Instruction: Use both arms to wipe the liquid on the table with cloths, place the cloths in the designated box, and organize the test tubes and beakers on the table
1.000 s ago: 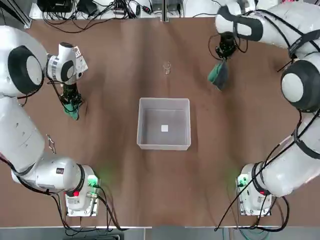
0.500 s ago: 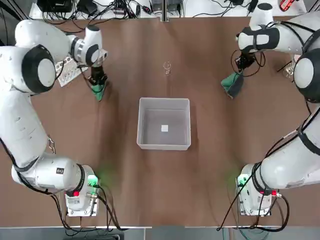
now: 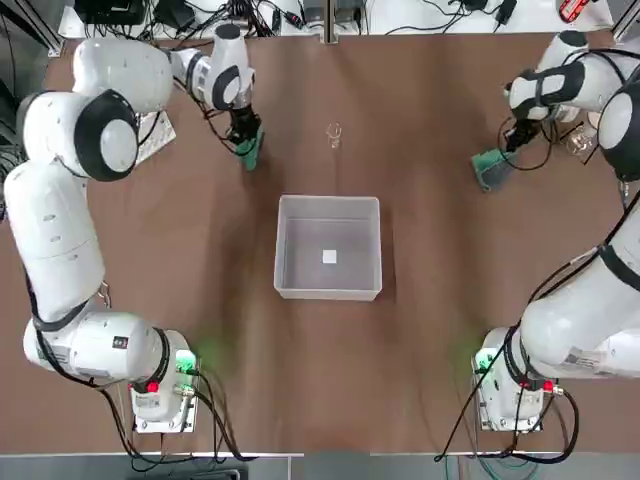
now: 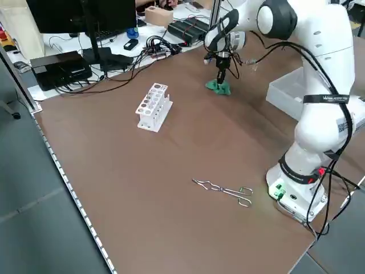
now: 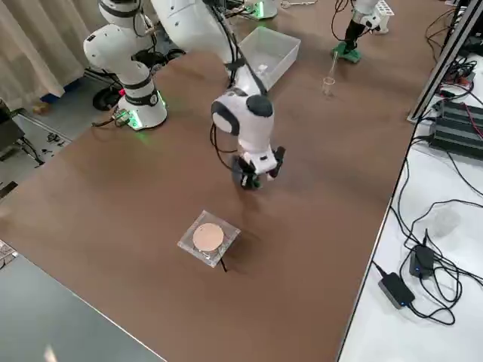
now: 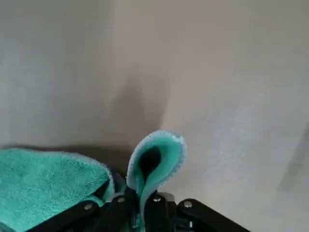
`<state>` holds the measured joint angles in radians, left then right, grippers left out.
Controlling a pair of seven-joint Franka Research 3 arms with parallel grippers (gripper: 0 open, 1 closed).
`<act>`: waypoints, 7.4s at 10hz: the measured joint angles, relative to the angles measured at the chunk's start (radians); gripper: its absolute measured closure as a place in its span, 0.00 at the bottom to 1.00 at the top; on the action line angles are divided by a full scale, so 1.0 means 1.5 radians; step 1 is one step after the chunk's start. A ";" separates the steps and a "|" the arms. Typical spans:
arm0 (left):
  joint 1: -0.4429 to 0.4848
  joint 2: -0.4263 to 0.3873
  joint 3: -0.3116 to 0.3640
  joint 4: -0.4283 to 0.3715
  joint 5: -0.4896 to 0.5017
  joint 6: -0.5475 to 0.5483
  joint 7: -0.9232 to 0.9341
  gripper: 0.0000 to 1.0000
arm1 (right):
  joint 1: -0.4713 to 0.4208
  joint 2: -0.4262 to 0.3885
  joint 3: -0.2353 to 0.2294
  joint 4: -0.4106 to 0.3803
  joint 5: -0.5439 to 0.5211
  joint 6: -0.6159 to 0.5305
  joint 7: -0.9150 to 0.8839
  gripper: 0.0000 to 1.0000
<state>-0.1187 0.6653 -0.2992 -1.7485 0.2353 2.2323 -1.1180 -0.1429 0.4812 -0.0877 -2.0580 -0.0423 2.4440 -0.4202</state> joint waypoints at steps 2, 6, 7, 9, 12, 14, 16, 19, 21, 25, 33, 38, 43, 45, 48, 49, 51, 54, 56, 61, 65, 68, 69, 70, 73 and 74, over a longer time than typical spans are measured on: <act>0.008 -0.040 -0.035 0.022 -0.018 -0.083 -0.003 0.91 | 0.001 0.004 0.012 0.001 0.001 -0.013 -0.006 0.89; 0.009 -0.172 -0.174 0.003 -0.075 -0.231 -0.044 0.91 | 0.004 -0.008 0.066 -0.032 0.070 -0.090 -0.005 0.89; 0.008 -0.180 -0.217 -0.020 -0.076 -0.237 -0.069 0.91 | 0.004 -0.009 0.080 -0.033 0.094 -0.132 -0.005 0.89; 0.007 -0.184 -0.303 -0.074 -0.076 -0.237 -0.122 0.91 | 0.008 -0.010 0.102 -0.040 0.140 -0.213 -0.005 0.89; 0.024 -0.206 -0.410 -0.177 -0.080 -0.238 -0.153 0.91 | 0.021 -0.012 0.106 -0.044 0.175 -0.249 -0.004 0.89; 0.038 -0.209 -0.426 -0.218 -0.083 -0.229 -0.155 0.88 | 0.010 -0.013 0.098 -0.036 0.176 -0.245 -0.004 0.89; 0.049 -0.205 -0.426 -0.216 -0.085 -0.216 -0.146 0.69 | -0.041 -0.012 0.091 -0.014 0.161 -0.244 -0.018 0.89; 0.052 -0.171 -0.425 -0.145 -0.087 -0.209 -0.145 0.59 | -0.126 -0.009 0.088 0.046 0.075 -0.242 -0.075 0.89; 0.054 -0.163 -0.420 -0.111 -0.087 -0.209 -0.145 0.48 | -0.130 -0.009 0.092 0.075 0.069 -0.265 -0.094 0.89; 0.062 -0.162 -0.306 0.009 -0.086 -0.209 -0.038 0.42 | -0.078 0.001 0.106 0.046 0.103 -0.357 -0.091 0.87; 0.067 -0.075 -0.248 0.023 -0.086 0.009 0.084 0.26 | -0.035 0.009 0.086 0.056 0.112 -0.318 -0.089 0.87; 0.073 -0.022 -0.249 0.066 -0.086 0.072 0.102 0.29 | -0.076 0.048 0.083 0.184 0.066 -0.301 -0.115 0.88; 0.041 0.021 -0.251 0.096 -0.086 0.113 0.104 0.34 | -0.038 0.097 0.093 0.153 0.086 -0.340 -0.104 0.88; 0.042 0.021 -0.250 0.099 -0.086 0.114 0.104 0.37 | -0.024 0.097 0.096 0.132 0.140 -0.380 -0.103 0.88; 0.040 0.022 -0.250 0.100 -0.086 0.114 0.104 0.45 | -0.003 0.098 0.100 0.114 0.213 -0.420 -0.088 0.88; 0.037 0.023 -0.250 0.099 -0.086 0.114 0.104 0.46 | 0.007 0.098 0.100 0.113 0.240 -0.432 -0.079 0.88; 0.031 0.032 -0.251 0.099 -0.086 0.114 0.104 0.48 | 0.034 0.098 0.102 0.113 0.287 -0.460 -0.046 0.88; 0.030 0.040 -0.250 0.100 -0.086 0.114 0.106 0.51 | 0.078 0.082 0.104 0.121 0.342 -0.505 0.015 0.88; 0.030 0.041 -0.249 0.100 -0.086 0.119 0.112 0.51 | 0.118 0.028 0.106 0.130 0.378 -0.553 0.103 0.88; 0.030 0.046 -0.249 0.100 -0.085 0.134 0.117 0.51 | 0.231 -0.108 0.108 0.111 0.476 -0.627 0.291 0.88; 0.030 0.049 -0.248 0.101 -0.084 0.136 0.118 0.59 | 0.398 -0.192 0.109 0.035 0.525 -0.502 0.485 0.88; 0.030 0.049 -0.249 0.102 -0.084 0.142 0.119 0.78 | 0.560 -0.198 0.111 -0.015 0.526 -0.289 0.613 0.86; 0.029 0.049 -0.249 0.104 -0.084 0.143 0.119 0.78 | 0.600 -0.198 0.111 -0.026 0.526 -0.244 0.646 0.79; 0.029 0.049 -0.249 0.104 -0.084 0.143 0.119 0.78 | 0.619 -0.197 0.111 -0.029 0.526 -0.222 0.664 0.75; 0.029 0.049 -0.249 0.106 -0.084 0.143 0.119 0.78 | 0.610 -0.198 0.094 -0.027 0.525 -0.211 0.665 0.30; 0.029 0.048 -0.249 0.109 -0.084 0.144 0.119 0.78 | 0.590 -0.199 0.089 -0.013 0.514 -0.203 0.662 0.14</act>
<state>-0.0753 0.7369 -0.6733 -1.5856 0.1097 2.4479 -0.9400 0.7422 0.1833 0.0462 -2.0782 0.7291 2.1397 0.5734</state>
